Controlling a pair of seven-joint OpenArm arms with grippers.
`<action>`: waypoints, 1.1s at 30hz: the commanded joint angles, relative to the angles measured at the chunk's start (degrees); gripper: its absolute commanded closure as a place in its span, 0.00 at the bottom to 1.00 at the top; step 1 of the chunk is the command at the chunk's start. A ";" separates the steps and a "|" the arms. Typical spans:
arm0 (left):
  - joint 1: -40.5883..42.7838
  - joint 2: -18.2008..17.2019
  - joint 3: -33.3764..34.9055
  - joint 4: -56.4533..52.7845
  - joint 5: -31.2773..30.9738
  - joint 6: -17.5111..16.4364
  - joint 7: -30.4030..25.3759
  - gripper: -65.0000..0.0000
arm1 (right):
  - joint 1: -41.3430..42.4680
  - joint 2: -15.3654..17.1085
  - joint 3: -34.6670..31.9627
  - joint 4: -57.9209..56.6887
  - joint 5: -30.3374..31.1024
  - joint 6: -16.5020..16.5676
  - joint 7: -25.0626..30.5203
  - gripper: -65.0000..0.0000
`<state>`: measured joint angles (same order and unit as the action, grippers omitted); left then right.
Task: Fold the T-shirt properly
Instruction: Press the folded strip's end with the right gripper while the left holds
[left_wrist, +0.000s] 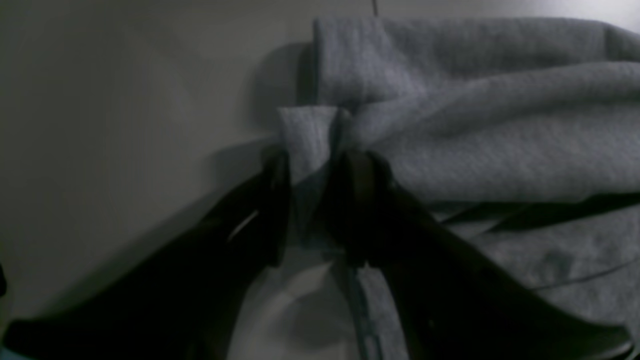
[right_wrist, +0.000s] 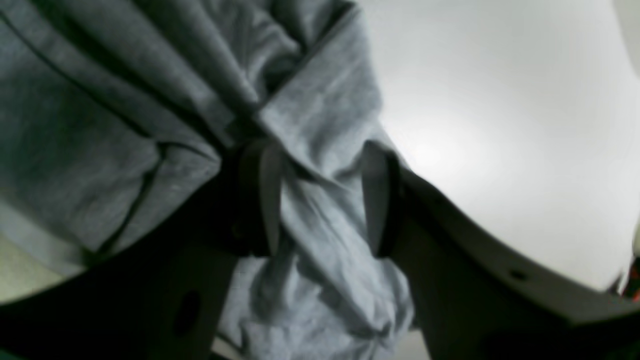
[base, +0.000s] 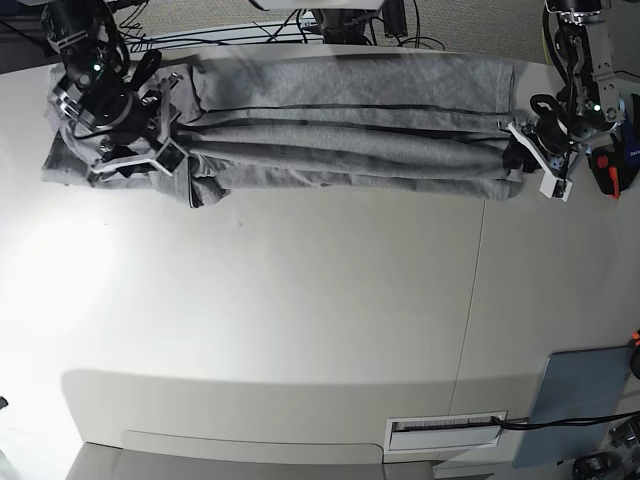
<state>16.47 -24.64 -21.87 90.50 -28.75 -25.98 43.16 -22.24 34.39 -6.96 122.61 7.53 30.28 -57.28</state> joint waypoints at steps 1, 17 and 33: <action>-0.26 -1.03 -0.50 0.87 -0.46 -0.02 -0.70 0.71 | 1.18 0.85 -0.76 -0.02 0.13 0.63 0.94 0.59; -0.26 -0.92 -0.50 0.87 0.13 2.56 -0.70 0.71 | 8.11 0.85 -9.18 -6.05 -2.86 1.20 -0.85 0.60; -0.26 -0.92 -0.50 0.87 1.53 2.56 -0.70 0.71 | 8.09 0.83 -9.18 -6.10 -2.40 1.11 -1.46 0.88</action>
<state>16.49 -24.60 -21.87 90.50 -27.22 -23.59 43.29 -14.61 34.41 -16.49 115.77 5.19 31.55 -59.16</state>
